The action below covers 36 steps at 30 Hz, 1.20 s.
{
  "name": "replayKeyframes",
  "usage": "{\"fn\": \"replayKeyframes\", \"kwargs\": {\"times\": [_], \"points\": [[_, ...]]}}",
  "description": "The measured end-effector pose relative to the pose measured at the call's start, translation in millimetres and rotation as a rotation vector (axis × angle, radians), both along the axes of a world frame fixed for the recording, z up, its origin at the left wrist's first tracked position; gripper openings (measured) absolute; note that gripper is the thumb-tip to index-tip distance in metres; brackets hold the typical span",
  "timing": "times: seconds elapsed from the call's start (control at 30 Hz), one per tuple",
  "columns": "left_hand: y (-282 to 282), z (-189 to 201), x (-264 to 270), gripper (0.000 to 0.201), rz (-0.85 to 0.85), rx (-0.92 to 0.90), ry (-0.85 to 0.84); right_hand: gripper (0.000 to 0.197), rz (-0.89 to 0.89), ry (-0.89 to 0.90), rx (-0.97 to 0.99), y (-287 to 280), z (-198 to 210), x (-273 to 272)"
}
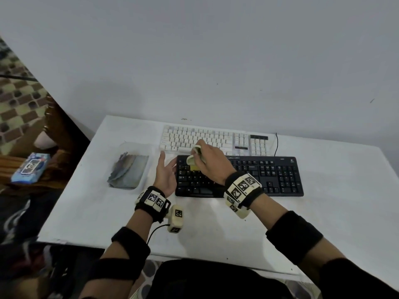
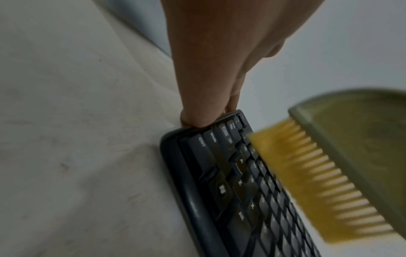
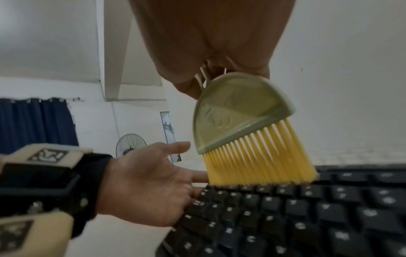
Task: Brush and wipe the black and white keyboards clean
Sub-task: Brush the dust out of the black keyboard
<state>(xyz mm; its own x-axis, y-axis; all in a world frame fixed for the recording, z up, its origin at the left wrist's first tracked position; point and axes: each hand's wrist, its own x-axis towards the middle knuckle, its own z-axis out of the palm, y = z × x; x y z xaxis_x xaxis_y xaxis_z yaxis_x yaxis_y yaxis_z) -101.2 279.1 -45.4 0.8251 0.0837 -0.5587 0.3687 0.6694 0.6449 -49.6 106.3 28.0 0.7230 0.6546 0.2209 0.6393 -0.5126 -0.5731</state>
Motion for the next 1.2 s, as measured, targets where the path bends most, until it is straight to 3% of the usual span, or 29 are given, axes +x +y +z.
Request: {"fn": "replayKeyframes", "kwargs": {"times": [0.1,0.33,0.57,0.7,0.83,1.03,1.2], "points": [[0.3,-1.2,-0.5,0.076,-0.004,0.017,-0.006,0.005,0.050,0.064,0.112,9.3,7.0,-6.2],[-0.4,-4.6,2.2,0.071,0.000,0.023,0.012,0.010,0.091,0.029,-0.013,1.7,-0.5,0.6],[-0.8,-2.3,2.0,0.070,0.009,0.031,0.014,0.009,0.081,0.097,0.147,5.9,11.3,-1.2],[-2.1,-3.6,1.8,0.071,0.001,0.026,0.007,0.009,0.148,0.097,0.075,5.3,1.1,-5.5],[-3.1,-2.6,4.2,0.071,0.015,0.004,0.027,0.009,0.070,0.068,0.041,-15.1,-1.7,5.2],[-3.3,-2.3,4.0,0.065,0.016,-0.013,0.014,0.007,-0.048,0.151,0.226,-27.6,10.0,7.2],[-2.5,-4.9,4.9,0.069,0.019,-0.012,0.024,0.005,-0.044,0.072,0.079,-52.4,-1.9,9.8]]}}
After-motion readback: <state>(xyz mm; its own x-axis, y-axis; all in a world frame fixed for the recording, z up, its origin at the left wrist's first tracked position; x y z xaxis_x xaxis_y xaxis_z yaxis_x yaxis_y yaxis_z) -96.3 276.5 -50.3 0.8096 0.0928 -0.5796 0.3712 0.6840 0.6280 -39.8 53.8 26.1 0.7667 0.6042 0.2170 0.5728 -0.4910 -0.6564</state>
